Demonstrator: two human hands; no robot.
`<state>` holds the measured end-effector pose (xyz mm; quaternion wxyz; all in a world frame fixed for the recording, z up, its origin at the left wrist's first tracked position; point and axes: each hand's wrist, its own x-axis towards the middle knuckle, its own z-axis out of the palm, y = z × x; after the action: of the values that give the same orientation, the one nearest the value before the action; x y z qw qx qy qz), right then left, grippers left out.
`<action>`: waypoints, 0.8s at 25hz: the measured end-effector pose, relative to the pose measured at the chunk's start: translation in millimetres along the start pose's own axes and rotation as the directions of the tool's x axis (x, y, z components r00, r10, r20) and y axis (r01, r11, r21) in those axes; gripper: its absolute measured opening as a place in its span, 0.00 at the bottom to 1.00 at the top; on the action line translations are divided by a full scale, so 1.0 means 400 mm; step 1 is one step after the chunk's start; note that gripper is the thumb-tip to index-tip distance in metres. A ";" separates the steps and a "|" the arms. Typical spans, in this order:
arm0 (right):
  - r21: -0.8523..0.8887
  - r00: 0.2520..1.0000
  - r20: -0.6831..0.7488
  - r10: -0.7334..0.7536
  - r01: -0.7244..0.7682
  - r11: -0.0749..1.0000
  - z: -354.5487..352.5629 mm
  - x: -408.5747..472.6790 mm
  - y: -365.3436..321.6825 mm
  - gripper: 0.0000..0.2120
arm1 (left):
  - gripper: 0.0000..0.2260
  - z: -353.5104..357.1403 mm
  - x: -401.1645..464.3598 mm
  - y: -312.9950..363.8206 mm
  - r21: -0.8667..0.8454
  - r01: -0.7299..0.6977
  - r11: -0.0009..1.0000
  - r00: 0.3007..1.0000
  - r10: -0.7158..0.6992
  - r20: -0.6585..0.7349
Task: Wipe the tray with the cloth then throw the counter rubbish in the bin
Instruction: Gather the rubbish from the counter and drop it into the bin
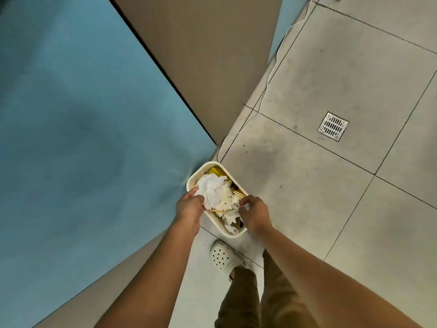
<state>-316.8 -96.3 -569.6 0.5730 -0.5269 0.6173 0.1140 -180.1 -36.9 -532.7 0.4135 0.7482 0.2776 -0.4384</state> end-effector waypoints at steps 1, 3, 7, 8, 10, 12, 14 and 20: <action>-0.004 1.000 -0.004 -0.010 0.010 1.000 0.011 0.016 0.010 0.06 | 0.17 0.013 0.028 -0.006 0.005 0.000 1.000 1.000 0.000 -0.022; -0.030 0.999 -0.004 -0.042 0.042 0.999 0.029 0.038 0.027 0.07 | 0.17 0.032 0.072 -0.016 0.033 0.006 0.999 0.998 -0.004 -0.060; -0.090 0.985 0.149 -0.088 0.102 0.991 0.062 0.070 0.044 0.17 | 0.24 0.045 0.122 -0.046 0.291 -0.018 0.956 0.996 -0.007 0.087; -0.113 0.974 0.215 -0.071 0.097 0.989 0.067 0.073 0.049 0.21 | 0.26 0.043 0.118 -0.054 0.344 0.002 0.939 0.987 -0.057 0.150; -0.161 0.971 0.239 -0.024 0.064 0.985 0.066 0.070 0.064 0.24 | 0.26 0.027 0.102 -0.074 0.438 0.031 0.899 0.978 -0.118 0.173; -0.168 0.982 0.183 0.042 -0.011 0.986 0.052 0.046 0.077 0.22 | 0.22 -0.004 0.081 -0.092 0.529 -0.009 0.849 0.991 -0.065 0.120; -0.219 0.982 0.178 0.057 -0.016 0.976 0.037 -0.001 0.077 0.19 | 0.18 -0.041 0.037 -0.102 0.587 -0.054 0.807 0.995 -0.006 0.100; -0.124 0.984 0.170 -0.056 0.077 0.989 -0.027 -0.189 -0.028 0.13 | 0.14 -0.111 -0.186 -0.014 0.562 -0.263 0.784 0.964 0.198 0.175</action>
<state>-330.2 -69.7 -498.3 0.5903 -0.5722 0.5408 0.1780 -200.0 0.2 -457.0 0.2303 0.8421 0.0146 -0.4874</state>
